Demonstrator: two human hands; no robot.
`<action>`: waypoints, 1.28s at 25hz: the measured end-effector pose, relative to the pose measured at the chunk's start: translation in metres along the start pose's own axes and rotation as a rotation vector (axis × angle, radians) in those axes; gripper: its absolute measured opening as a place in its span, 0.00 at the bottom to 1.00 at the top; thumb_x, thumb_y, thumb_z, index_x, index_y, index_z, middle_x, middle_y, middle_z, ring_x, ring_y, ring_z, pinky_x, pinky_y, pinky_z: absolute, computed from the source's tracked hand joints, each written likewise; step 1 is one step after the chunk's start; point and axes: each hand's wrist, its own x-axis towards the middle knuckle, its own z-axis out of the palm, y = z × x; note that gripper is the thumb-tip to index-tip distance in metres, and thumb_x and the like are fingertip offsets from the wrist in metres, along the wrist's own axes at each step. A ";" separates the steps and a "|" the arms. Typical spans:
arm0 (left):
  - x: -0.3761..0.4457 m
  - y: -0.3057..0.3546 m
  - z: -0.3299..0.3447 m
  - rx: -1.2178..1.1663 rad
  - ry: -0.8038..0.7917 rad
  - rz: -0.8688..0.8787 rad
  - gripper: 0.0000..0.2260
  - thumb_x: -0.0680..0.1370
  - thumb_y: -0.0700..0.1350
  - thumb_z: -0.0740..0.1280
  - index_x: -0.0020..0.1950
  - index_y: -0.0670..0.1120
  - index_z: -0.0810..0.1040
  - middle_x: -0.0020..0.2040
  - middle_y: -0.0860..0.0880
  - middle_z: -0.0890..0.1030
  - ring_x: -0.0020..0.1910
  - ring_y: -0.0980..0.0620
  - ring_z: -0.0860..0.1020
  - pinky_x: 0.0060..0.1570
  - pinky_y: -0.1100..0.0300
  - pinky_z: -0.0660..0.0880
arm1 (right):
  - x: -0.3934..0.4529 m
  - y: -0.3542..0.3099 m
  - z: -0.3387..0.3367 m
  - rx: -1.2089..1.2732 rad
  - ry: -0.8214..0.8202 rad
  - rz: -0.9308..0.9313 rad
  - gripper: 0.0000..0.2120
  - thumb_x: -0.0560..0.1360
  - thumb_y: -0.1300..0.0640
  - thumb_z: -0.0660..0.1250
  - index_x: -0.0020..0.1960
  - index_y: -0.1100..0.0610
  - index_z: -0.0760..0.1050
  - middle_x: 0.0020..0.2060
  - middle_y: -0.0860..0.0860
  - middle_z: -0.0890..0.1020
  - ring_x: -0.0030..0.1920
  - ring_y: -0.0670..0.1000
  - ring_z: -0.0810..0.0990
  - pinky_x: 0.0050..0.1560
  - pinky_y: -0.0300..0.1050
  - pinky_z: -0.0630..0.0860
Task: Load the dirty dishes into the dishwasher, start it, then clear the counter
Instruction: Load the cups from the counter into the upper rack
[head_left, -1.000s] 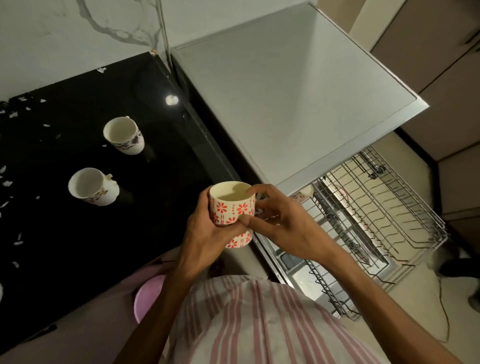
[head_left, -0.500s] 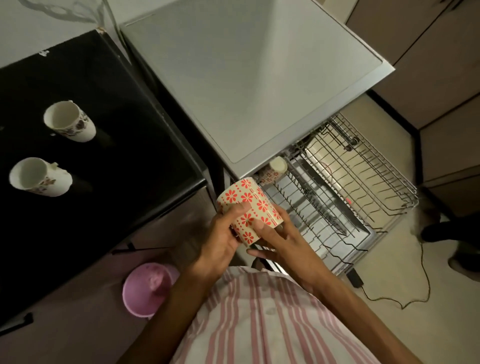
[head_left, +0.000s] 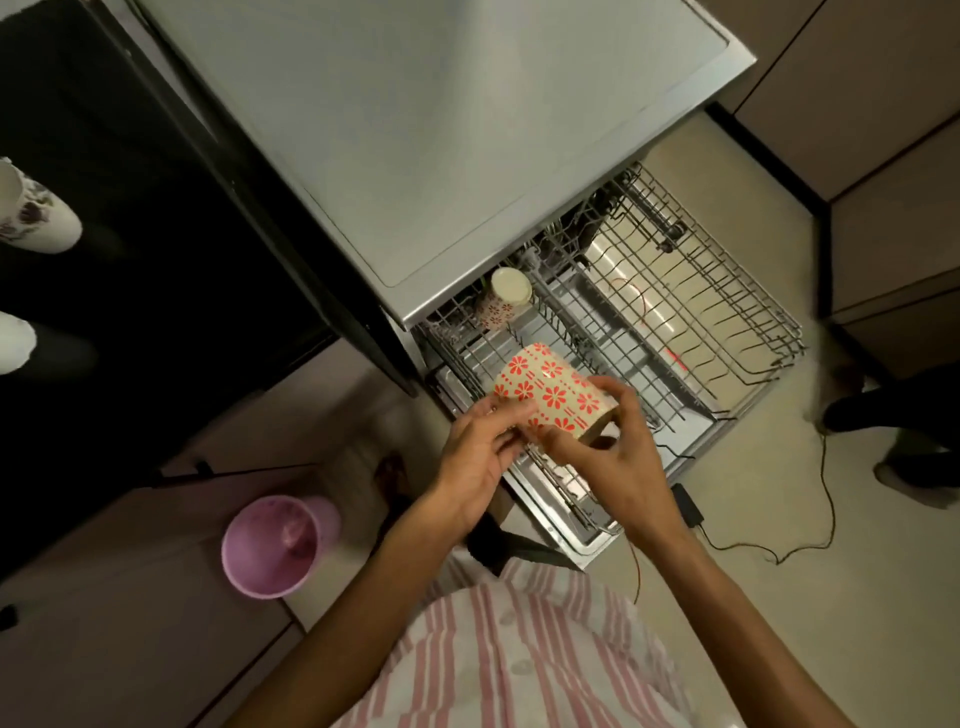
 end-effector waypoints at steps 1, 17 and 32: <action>0.009 -0.006 0.002 0.000 0.016 -0.010 0.24 0.68 0.41 0.73 0.63 0.39 0.75 0.56 0.42 0.83 0.55 0.49 0.82 0.53 0.60 0.79 | 0.007 0.003 -0.005 -0.063 0.013 -0.021 0.31 0.68 0.56 0.78 0.65 0.48 0.65 0.50 0.40 0.77 0.47 0.41 0.82 0.41 0.38 0.81; 0.172 -0.039 0.023 0.519 0.311 0.027 0.23 0.79 0.50 0.67 0.73 0.55 0.68 0.67 0.46 0.75 0.62 0.48 0.75 0.64 0.49 0.73 | 0.206 0.104 0.005 -0.850 0.040 -0.205 0.37 0.69 0.43 0.73 0.71 0.56 0.63 0.62 0.58 0.72 0.59 0.56 0.70 0.57 0.51 0.71; 0.239 -0.033 0.012 0.440 0.436 0.147 0.16 0.79 0.42 0.66 0.66 0.45 0.75 0.63 0.45 0.79 0.55 0.52 0.76 0.63 0.56 0.72 | 0.280 0.093 0.019 -1.096 -0.129 -0.349 0.33 0.73 0.49 0.68 0.74 0.57 0.62 0.61 0.59 0.74 0.62 0.59 0.71 0.65 0.52 0.66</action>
